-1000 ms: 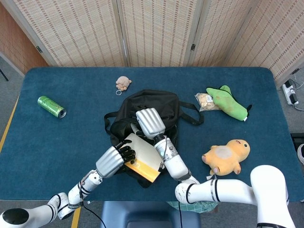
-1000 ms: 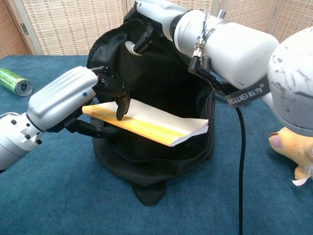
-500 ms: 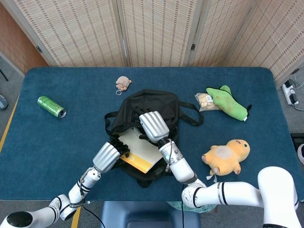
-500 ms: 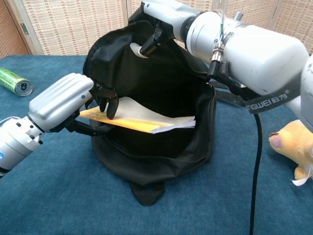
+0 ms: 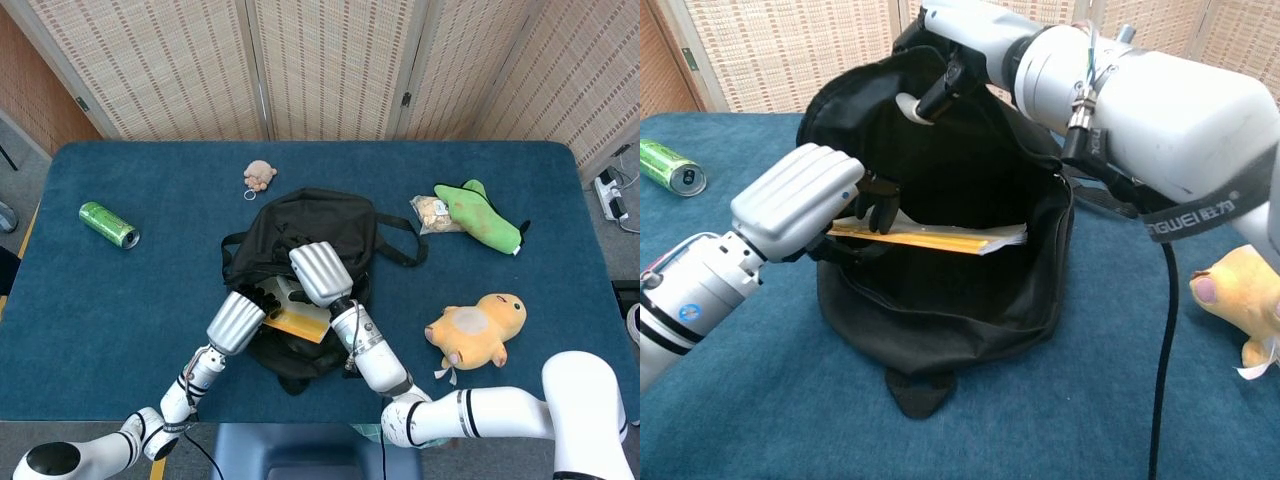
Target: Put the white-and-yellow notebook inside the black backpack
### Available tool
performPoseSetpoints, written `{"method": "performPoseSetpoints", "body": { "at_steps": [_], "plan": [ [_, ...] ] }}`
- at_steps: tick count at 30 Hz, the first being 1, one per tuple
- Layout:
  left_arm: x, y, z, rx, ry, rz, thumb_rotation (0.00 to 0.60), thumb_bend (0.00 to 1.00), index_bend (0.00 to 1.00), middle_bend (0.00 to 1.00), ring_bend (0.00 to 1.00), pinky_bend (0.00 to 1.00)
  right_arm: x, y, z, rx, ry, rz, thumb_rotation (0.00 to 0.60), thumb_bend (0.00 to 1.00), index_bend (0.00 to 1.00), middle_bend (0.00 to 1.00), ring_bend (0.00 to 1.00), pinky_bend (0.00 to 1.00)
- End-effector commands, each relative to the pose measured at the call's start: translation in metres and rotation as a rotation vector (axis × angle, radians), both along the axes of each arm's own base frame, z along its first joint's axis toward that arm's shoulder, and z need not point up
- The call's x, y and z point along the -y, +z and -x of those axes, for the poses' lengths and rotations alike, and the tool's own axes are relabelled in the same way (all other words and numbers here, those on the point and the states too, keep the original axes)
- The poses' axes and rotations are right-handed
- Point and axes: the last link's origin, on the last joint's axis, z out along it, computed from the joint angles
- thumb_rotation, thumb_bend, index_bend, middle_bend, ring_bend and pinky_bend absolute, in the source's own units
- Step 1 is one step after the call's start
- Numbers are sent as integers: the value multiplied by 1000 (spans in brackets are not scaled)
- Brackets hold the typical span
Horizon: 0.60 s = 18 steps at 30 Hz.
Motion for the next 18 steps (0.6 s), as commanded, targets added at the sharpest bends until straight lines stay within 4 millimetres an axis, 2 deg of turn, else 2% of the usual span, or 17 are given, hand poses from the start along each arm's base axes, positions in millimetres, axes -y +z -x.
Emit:
{"method": "performPoseSetpoints", "body": {
  "at_steps": [1, 10, 18],
  "plan": [
    [-2, -6, -9, -38, 5, -12, 600, 522, 681, 669, 608, 556, -3, -1, -2, 5, 4, -5, 600, 557, 700, 344, 286, 304],
    [-8, -25, -18, -179, 13, -25, 600, 520, 677, 668, 608, 556, -8, 2, -7, 37, 6, -13, 600, 556, 700, 344, 285, 303],
    [-13, -30, -32, -221, -46, -44, 600, 519, 677, 669, 608, 556, -14, 2, -11, 53, 18, -37, 600, 556, 700, 344, 285, 303]
  ]
}}
